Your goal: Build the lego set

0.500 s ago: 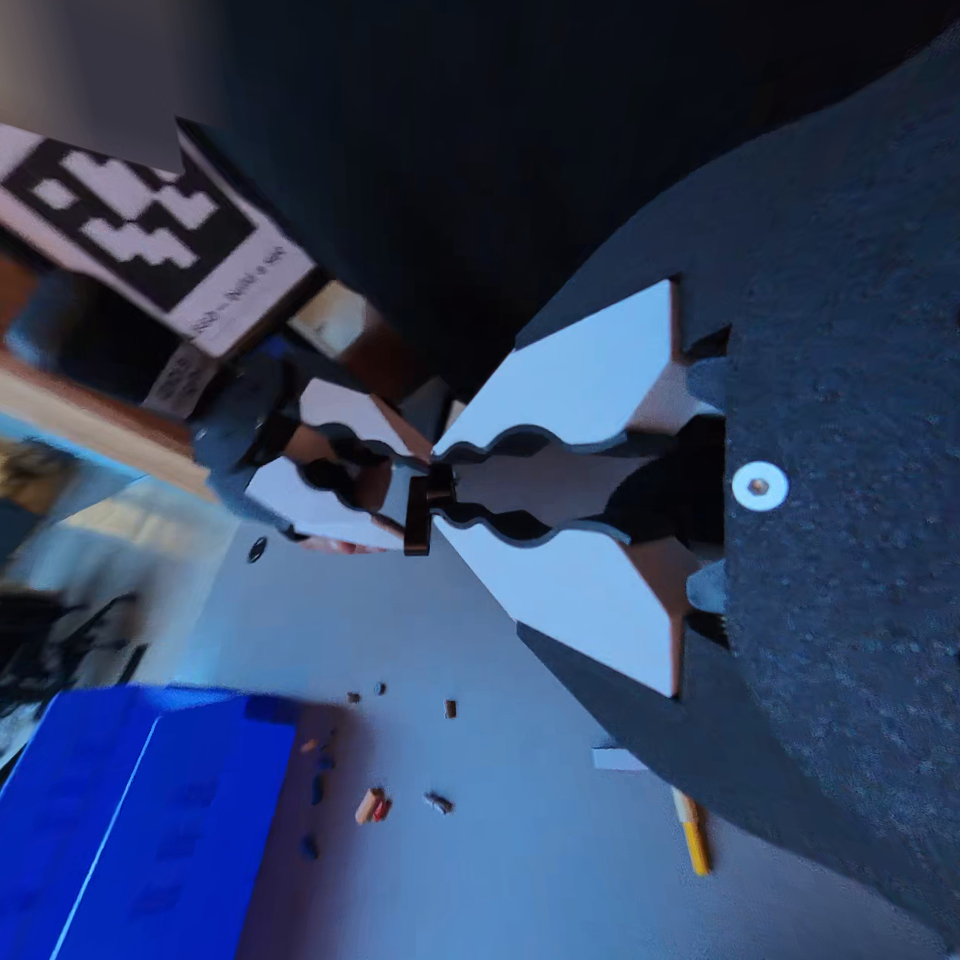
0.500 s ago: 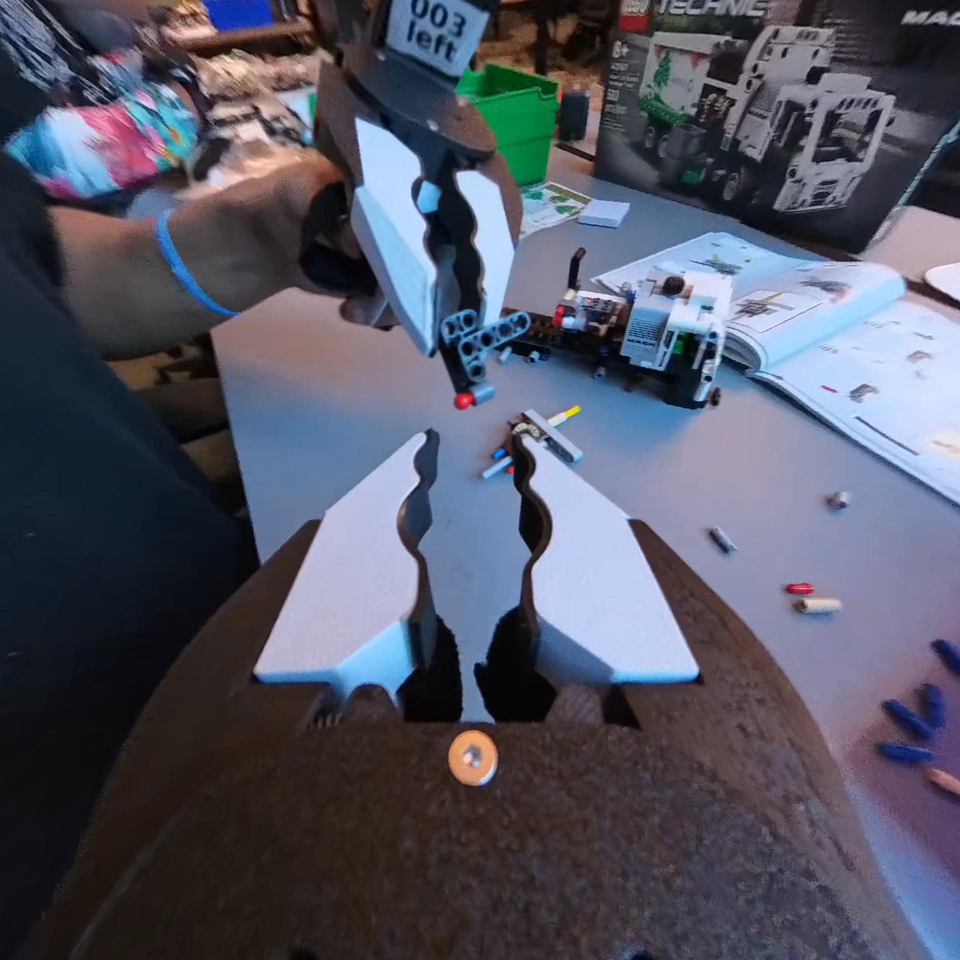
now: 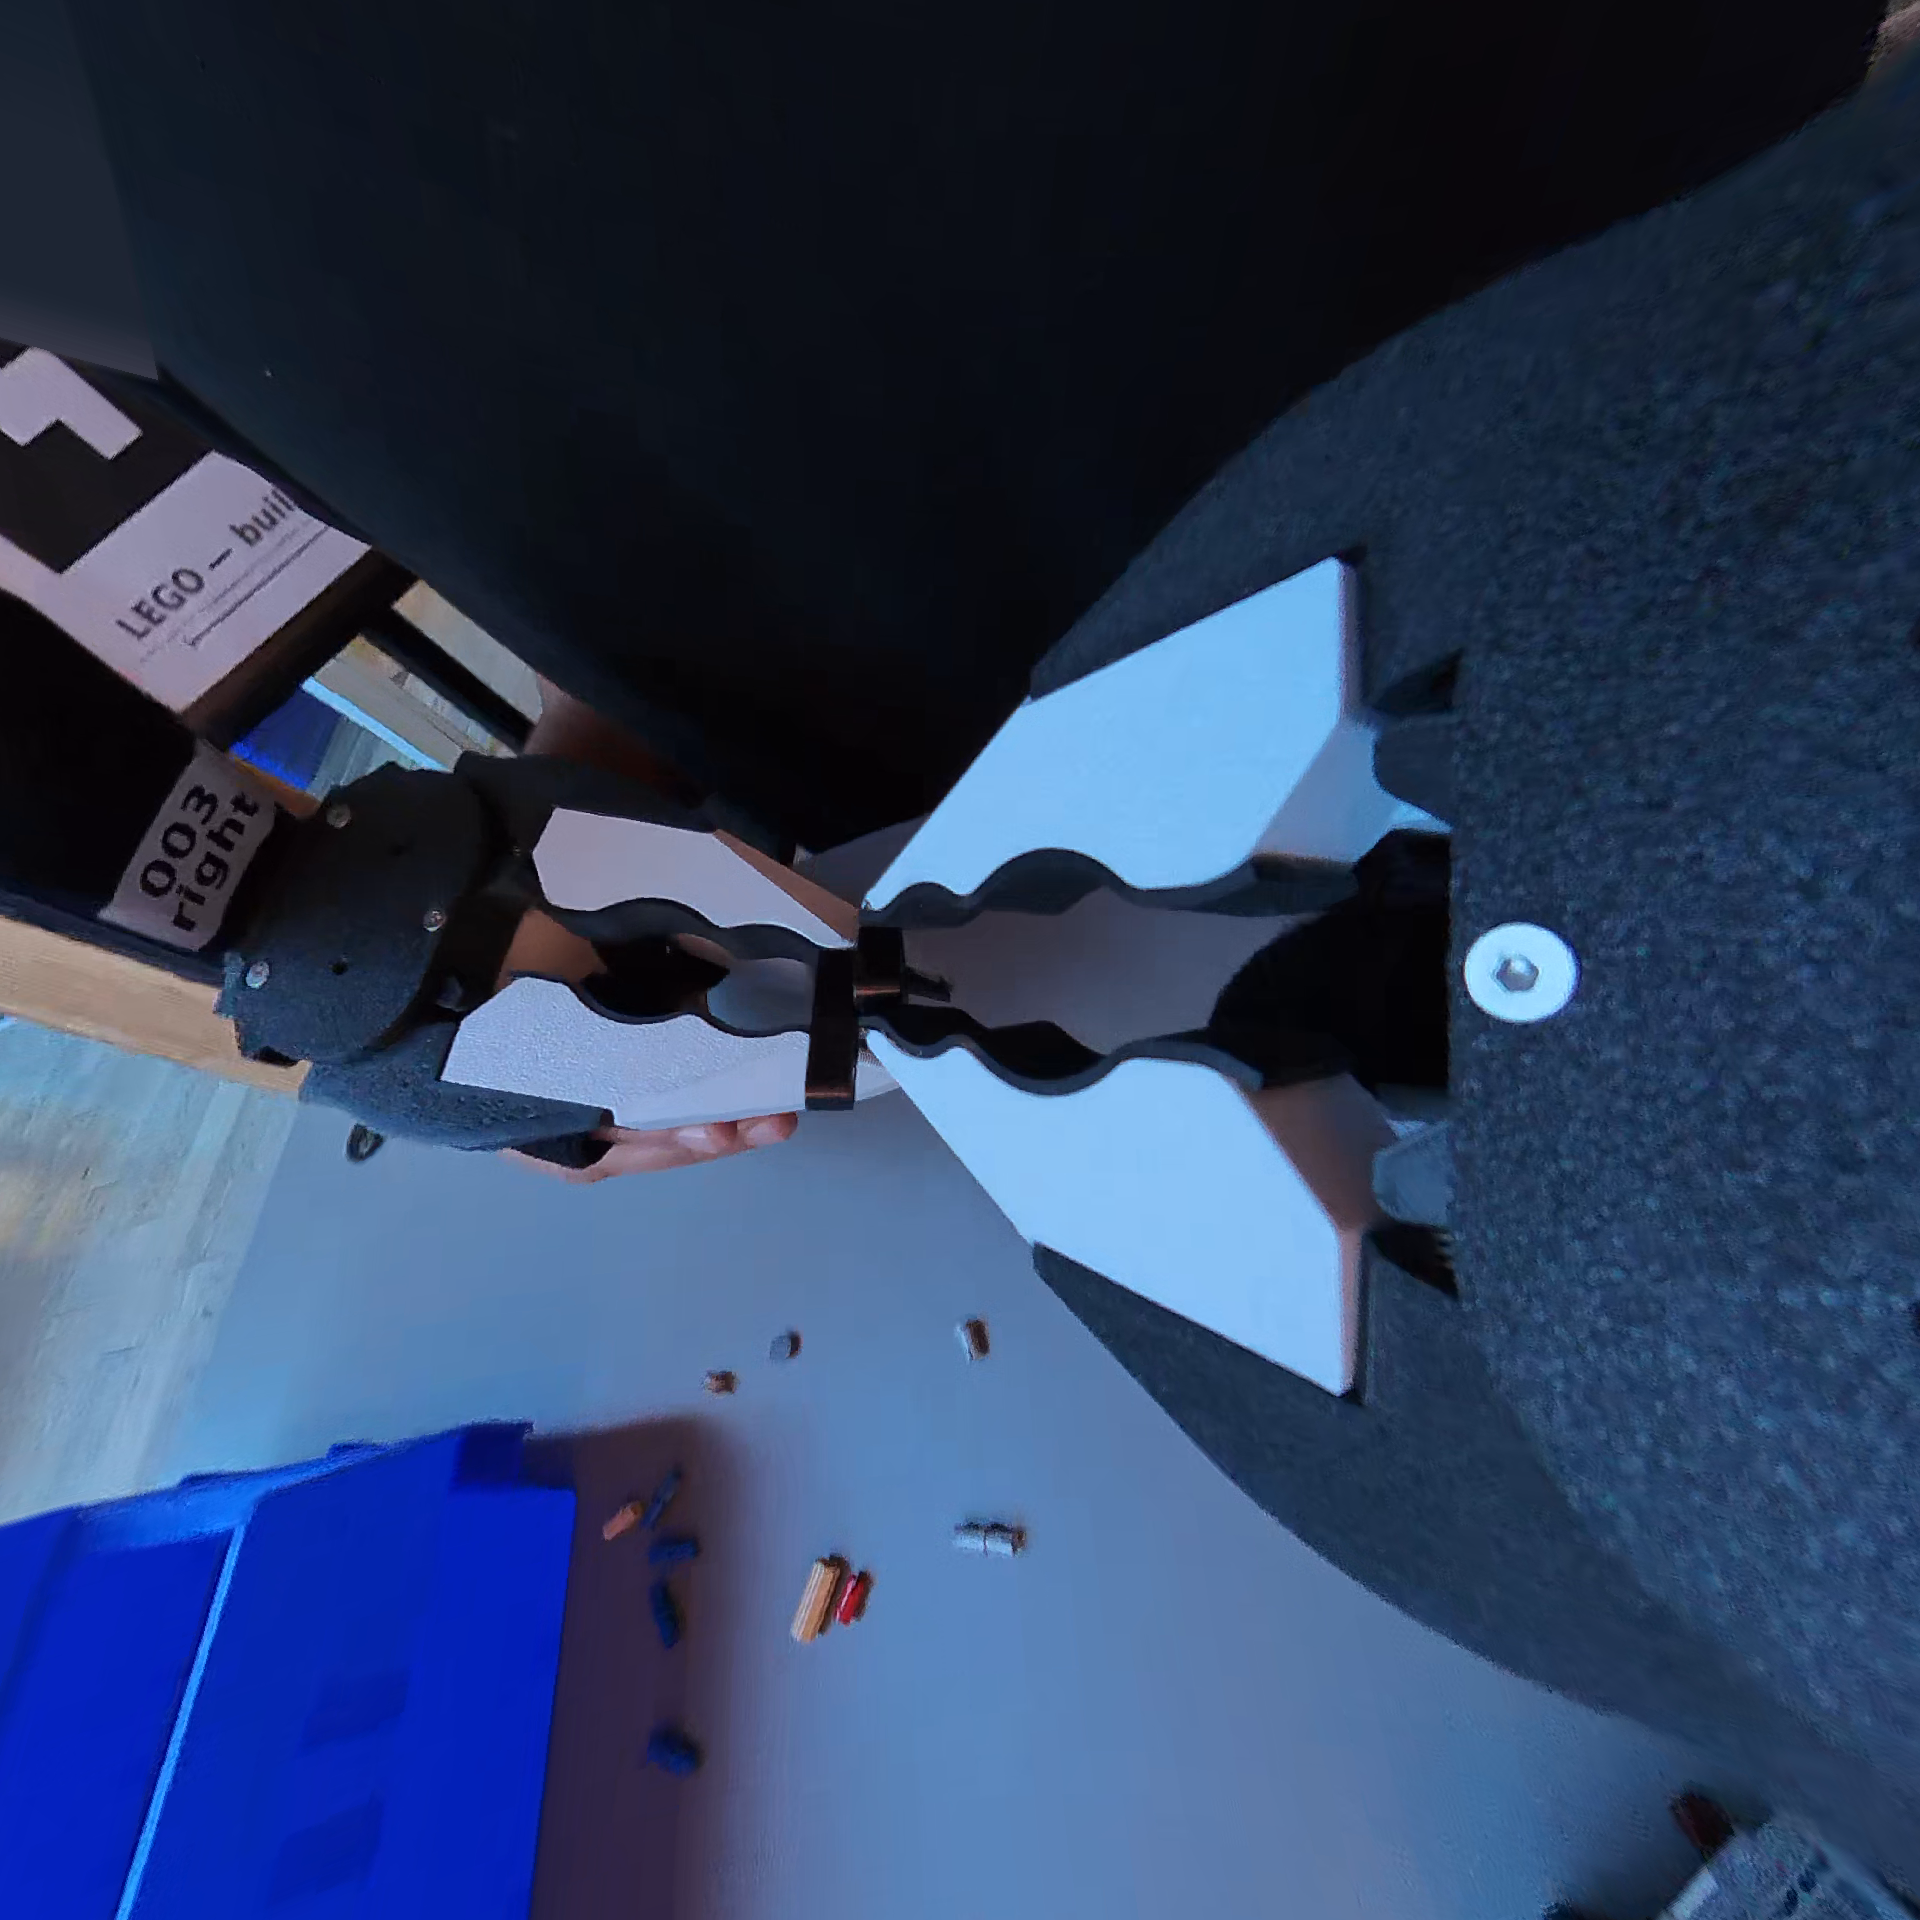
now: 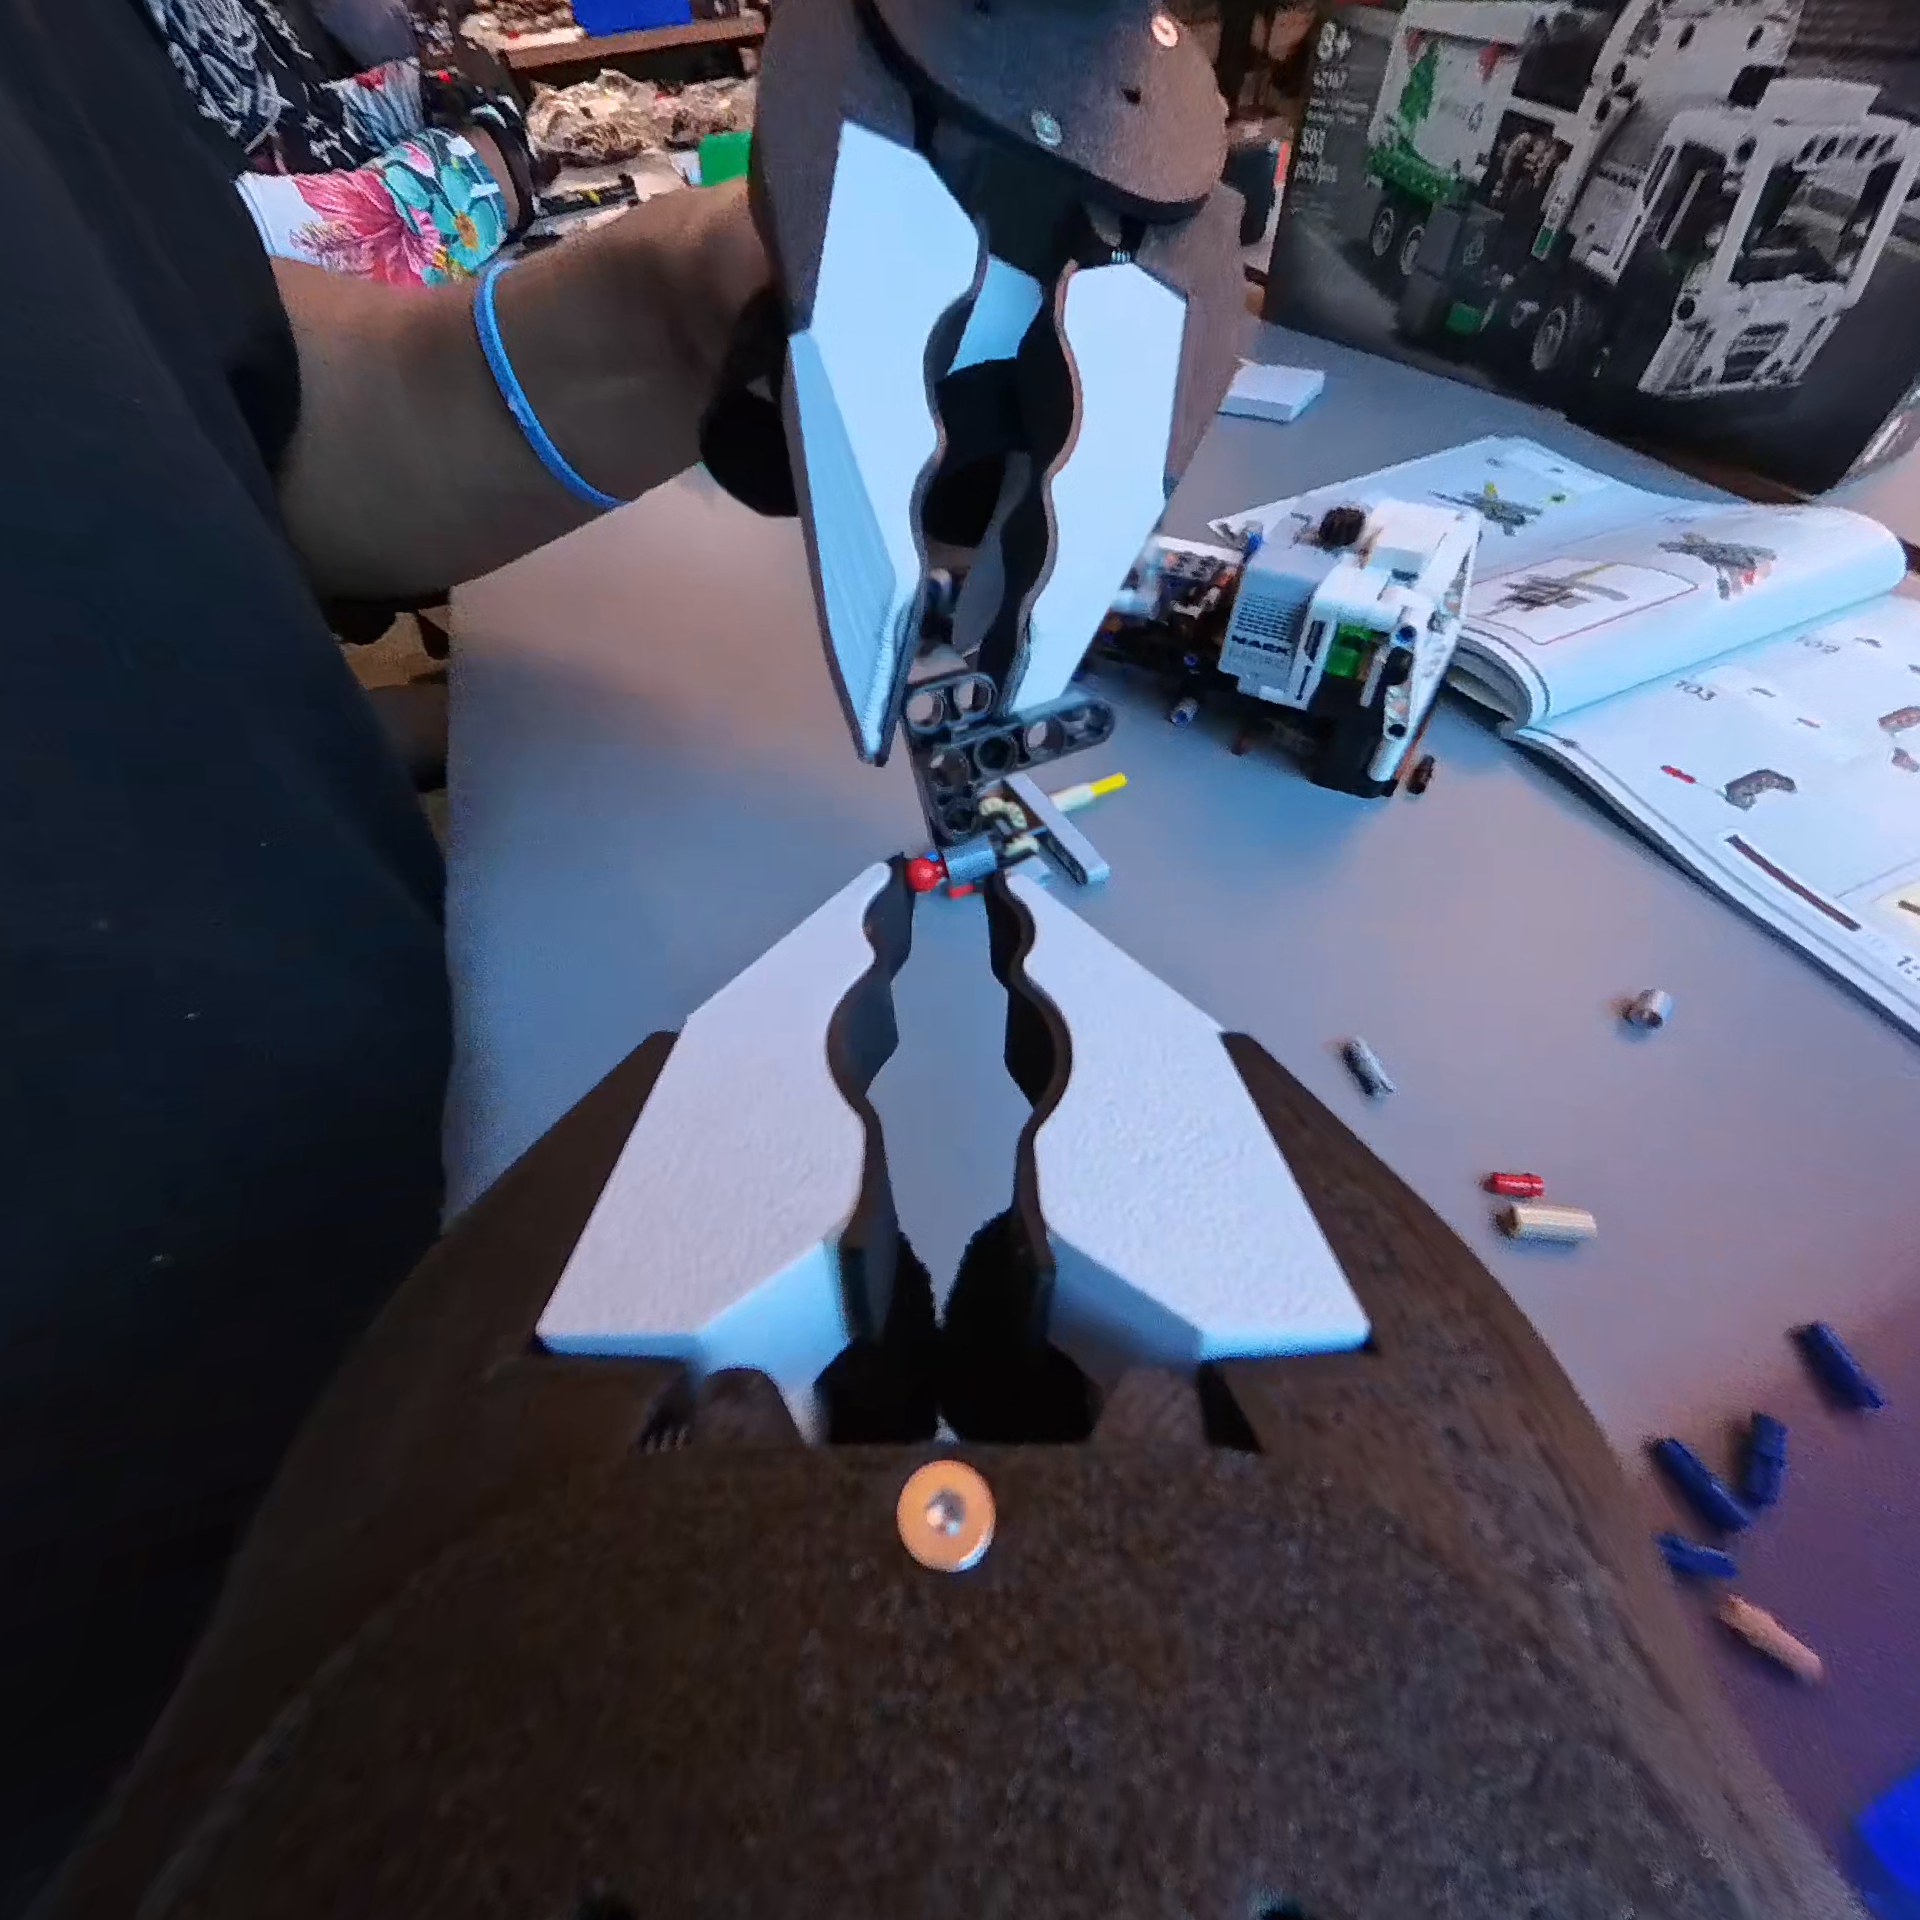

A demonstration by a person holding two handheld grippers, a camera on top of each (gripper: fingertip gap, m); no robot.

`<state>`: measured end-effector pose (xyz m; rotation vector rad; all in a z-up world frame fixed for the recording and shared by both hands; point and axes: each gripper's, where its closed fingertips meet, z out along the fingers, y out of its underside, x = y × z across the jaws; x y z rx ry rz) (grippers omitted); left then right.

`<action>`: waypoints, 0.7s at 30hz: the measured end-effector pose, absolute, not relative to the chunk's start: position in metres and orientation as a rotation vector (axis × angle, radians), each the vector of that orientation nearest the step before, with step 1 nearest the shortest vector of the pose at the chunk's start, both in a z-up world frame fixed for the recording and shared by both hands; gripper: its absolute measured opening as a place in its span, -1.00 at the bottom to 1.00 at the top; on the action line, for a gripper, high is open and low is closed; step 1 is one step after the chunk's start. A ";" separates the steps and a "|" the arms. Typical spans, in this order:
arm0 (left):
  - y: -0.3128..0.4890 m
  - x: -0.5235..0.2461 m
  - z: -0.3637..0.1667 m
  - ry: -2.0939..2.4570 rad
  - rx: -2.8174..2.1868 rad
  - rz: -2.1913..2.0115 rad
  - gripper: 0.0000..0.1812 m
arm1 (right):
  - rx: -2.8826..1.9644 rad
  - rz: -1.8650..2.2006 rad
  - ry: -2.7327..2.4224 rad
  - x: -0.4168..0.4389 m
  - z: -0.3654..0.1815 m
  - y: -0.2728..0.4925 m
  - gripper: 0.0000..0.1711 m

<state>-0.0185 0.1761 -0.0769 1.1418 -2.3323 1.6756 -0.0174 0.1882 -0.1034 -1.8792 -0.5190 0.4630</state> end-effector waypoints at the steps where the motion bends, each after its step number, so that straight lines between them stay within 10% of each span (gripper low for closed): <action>1: 0.179 -0.014 -0.079 -2.340 1.161 1.680 -0.87 | -1.886 0.449 -0.502 -0.013 -0.105 0.191 -0.85; 6: 0.217 0.013 -0.075 -2.321 1.405 1.828 -0.59 | -1.932 0.365 -0.297 0.022 -0.110 0.210 -0.85; 21: 0.219 0.006 -0.088 -1.976 1.969 2.298 -0.60 | -1.838 -0.116 0.336 0.111 -0.103 0.265 -0.85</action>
